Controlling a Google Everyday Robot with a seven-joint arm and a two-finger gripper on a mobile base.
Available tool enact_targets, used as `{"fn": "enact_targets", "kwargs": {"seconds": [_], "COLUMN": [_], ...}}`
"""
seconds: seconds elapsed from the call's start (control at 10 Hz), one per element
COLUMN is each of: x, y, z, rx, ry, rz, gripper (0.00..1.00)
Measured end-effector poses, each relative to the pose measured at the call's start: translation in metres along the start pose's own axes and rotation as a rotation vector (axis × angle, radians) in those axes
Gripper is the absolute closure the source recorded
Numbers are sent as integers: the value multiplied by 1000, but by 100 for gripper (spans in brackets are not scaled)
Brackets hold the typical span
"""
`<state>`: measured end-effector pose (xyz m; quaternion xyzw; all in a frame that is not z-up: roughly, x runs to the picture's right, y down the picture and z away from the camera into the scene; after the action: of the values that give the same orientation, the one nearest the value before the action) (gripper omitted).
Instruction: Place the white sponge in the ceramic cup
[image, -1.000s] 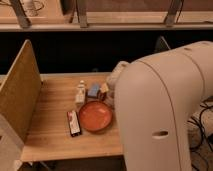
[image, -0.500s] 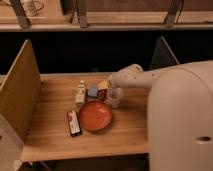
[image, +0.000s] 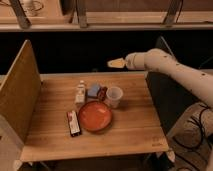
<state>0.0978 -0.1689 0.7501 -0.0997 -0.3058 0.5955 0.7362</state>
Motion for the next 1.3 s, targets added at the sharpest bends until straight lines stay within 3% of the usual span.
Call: {"fn": "enact_targets", "kwargs": {"seconds": [0.2, 0.3, 0.4, 0.5, 0.7, 0.8, 1.0, 1.3], "x": [-18, -18, -6, 17, 64, 76, 77, 78], "y": [-4, -3, 1, 4, 6, 6, 6, 2], "z": [-20, -20, -16, -9, 3, 8, 17, 15], "rx": [-19, -26, -30, -34, -32, -28, -16, -7], "ry": [-42, -36, 7, 83, 276, 351, 422, 428], "rz": [-1, -8, -29, -52, -96, -115, -132, -130], "gripper": [20, 20, 20, 20, 20, 20, 20, 20]}}
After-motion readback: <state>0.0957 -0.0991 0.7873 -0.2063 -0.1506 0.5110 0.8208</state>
